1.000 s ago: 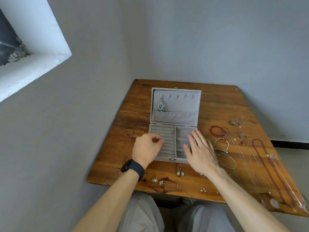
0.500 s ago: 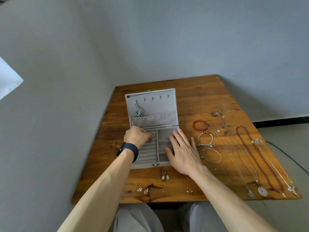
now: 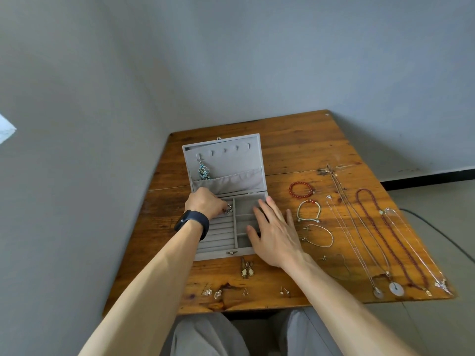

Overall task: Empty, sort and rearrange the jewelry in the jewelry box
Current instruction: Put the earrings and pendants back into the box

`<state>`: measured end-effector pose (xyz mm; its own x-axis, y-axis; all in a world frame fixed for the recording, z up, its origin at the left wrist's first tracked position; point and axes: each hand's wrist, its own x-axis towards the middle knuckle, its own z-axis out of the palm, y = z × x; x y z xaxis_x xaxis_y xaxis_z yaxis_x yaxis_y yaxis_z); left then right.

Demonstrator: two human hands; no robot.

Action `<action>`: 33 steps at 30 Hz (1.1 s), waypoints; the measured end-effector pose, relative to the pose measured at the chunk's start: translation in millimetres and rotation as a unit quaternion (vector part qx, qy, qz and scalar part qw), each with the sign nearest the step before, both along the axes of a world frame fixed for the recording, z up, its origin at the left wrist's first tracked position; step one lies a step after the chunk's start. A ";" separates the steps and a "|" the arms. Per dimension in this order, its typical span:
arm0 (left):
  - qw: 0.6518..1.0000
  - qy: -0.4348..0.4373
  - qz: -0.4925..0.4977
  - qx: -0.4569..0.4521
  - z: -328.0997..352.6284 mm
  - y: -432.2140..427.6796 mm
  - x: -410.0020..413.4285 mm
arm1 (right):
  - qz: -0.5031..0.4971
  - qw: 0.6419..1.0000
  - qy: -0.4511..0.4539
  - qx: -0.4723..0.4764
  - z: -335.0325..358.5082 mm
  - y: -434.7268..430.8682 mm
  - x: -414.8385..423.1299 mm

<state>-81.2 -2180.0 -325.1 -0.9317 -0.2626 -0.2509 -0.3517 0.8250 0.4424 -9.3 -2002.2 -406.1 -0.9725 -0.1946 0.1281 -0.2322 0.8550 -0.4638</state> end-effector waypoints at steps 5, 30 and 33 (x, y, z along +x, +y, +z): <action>1.000 0.000 -0.009 -0.010 -0.1 1.5 -1.5 | -0.001 1.000 -0.001 -0.001 0.3 0.4 0.4; 0.964 0.178 -0.143 -0.136 -21.1 -1.9 48.3 | -0.001 1.000 0.003 0.018 -3.1 -0.6 -0.6; 0.964 0.176 -0.150 -0.134 -20.8 -2.3 46.6 | -0.001 1.000 0.000 0.018 -2.4 -1.0 -1.2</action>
<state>-34.6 -2182.3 -345.9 -0.9907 0.0202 0.1347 0.0533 0.9675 0.2472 -10.4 -2003.2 -408.5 -0.9726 -0.1980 0.1216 -0.2315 0.8715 -0.4324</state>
